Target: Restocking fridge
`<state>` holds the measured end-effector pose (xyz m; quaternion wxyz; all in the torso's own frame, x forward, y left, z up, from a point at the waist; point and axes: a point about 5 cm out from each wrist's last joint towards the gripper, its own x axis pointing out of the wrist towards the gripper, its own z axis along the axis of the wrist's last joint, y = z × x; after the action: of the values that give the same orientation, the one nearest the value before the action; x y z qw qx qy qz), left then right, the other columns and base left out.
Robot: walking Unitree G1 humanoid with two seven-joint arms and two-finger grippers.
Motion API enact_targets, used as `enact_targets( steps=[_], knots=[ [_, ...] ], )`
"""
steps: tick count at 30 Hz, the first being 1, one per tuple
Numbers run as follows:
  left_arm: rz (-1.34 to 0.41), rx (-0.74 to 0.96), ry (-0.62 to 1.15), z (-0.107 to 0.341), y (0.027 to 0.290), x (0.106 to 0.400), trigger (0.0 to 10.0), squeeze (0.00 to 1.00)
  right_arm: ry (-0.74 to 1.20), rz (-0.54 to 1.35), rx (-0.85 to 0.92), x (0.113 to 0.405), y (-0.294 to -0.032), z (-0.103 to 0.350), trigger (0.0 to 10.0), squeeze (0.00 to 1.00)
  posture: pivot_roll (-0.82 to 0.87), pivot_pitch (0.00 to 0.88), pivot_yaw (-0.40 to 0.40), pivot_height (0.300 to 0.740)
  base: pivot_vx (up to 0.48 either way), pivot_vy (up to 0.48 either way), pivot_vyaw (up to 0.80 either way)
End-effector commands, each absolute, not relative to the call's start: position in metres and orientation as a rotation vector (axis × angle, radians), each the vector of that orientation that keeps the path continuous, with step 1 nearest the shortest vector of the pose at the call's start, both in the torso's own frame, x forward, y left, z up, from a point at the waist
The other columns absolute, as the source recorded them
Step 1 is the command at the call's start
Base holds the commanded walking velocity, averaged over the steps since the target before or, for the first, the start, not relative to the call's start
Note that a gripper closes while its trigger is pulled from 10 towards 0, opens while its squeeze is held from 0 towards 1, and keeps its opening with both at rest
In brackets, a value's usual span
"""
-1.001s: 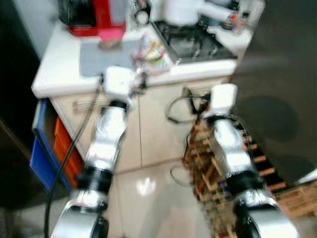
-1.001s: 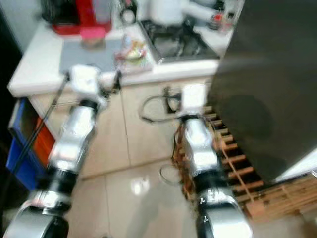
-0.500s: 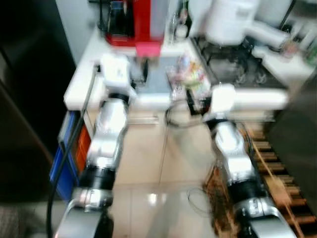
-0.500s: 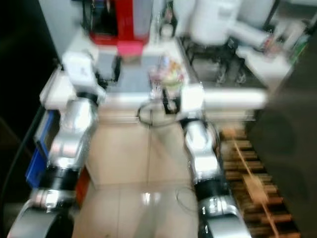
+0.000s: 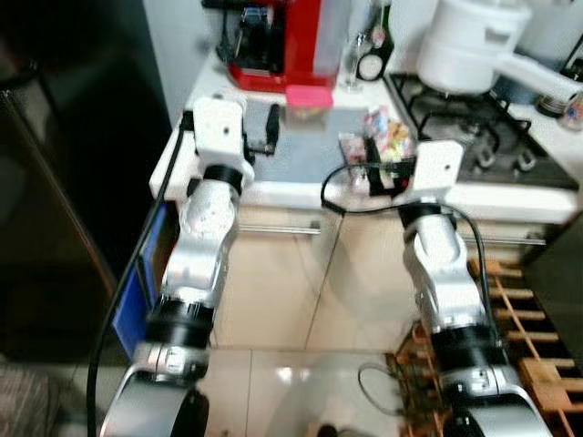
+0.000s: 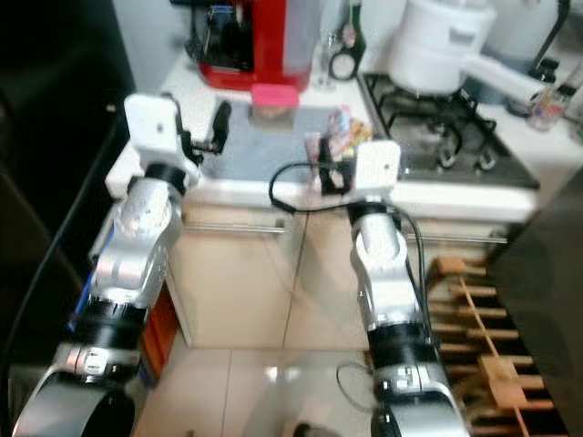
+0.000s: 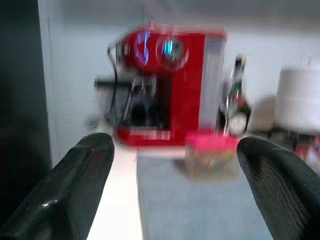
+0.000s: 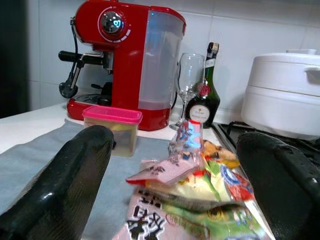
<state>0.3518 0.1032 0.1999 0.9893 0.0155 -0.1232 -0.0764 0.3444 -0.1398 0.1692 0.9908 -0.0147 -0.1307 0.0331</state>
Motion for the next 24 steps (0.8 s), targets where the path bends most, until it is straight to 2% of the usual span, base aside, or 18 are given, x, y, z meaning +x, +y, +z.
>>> enact_targets(
  steps=[1,5,7,14,19,24],
  knots=[
    [-0.169,0.039,-0.099,0.172,0.101,0.348,10.0,0.00,-0.253,0.015,-0.033,0.341,-0.152,0.168,10.0,0.00,-0.09,0.000,-0.023,0.740,0.000,0.000,0.00],
    [-0.164,0.039,-0.045,0.158,0.110,0.339,10.0,0.00,-0.239,0.015,-0.037,0.335,-0.154,0.164,10.0,0.00,-0.09,0.000,-0.029,0.740,0.000,0.000,0.00],
    [-0.168,0.054,-0.025,0.152,0.119,0.322,10.0,0.00,-0.211,0.012,-0.043,0.327,-0.160,0.155,10.0,0.00,-0.08,0.000,-0.037,0.740,0.000,0.000,0.00],
    [-0.217,0.074,-0.196,0.181,0.105,0.320,10.0,0.00,-0.213,0.020,-0.035,0.330,-0.157,0.156,10.0,0.00,-0.06,0.000,-0.045,0.740,0.000,0.000,0.00],
    [-0.187,0.100,-0.319,0.211,0.104,0.327,10.0,0.00,-0.261,0.043,-0.039,0.334,-0.149,0.170,10.0,0.00,-0.06,0.000,-0.041,0.740,0.384,0.000,0.00],
    [-0.196,0.132,-0.372,0.222,0.105,0.330,10.0,0.00,-0.270,0.044,-0.030,0.335,-0.146,0.172,10.0,0.00,-0.07,0.000,-0.034,0.740,0.480,0.000,0.00]
  ],
)
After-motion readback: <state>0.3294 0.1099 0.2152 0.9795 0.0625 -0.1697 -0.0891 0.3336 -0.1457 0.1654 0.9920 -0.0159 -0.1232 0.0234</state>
